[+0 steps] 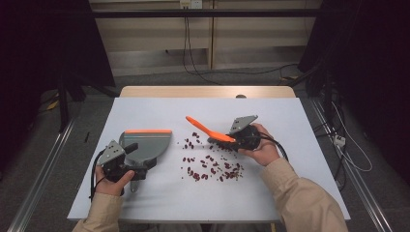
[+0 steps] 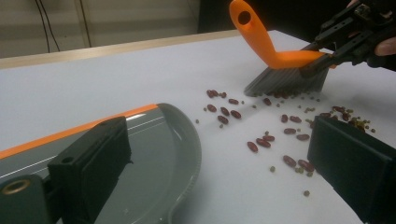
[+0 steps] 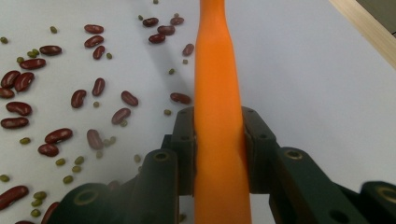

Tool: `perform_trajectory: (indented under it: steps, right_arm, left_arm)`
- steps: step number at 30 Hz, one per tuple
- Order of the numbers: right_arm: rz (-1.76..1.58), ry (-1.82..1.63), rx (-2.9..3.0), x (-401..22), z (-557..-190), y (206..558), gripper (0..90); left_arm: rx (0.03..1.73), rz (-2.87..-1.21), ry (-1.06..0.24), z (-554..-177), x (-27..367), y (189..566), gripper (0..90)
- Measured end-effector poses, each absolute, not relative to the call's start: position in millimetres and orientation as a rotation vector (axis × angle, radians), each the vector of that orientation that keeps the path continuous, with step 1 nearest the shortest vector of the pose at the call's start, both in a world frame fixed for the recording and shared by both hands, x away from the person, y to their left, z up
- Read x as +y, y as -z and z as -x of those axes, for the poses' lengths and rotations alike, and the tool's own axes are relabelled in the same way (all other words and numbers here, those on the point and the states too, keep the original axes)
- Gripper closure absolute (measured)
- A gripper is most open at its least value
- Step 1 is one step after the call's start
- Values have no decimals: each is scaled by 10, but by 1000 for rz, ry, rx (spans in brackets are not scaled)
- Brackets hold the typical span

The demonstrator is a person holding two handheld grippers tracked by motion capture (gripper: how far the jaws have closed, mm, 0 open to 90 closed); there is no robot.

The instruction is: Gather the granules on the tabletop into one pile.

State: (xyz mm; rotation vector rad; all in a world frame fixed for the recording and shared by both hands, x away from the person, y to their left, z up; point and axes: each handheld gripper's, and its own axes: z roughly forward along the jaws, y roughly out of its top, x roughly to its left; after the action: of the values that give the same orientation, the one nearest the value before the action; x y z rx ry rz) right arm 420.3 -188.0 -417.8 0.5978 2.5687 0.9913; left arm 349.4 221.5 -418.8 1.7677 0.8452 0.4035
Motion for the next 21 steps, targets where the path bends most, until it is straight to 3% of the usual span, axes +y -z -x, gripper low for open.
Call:
perform_trajectory:
  steps: [21]
  right_arm:
    - [-568,-1043,2579,-1881,-3913,4176,713]
  left_arm:
    - [844,-1772,-399,-3483,2180,4189,58]
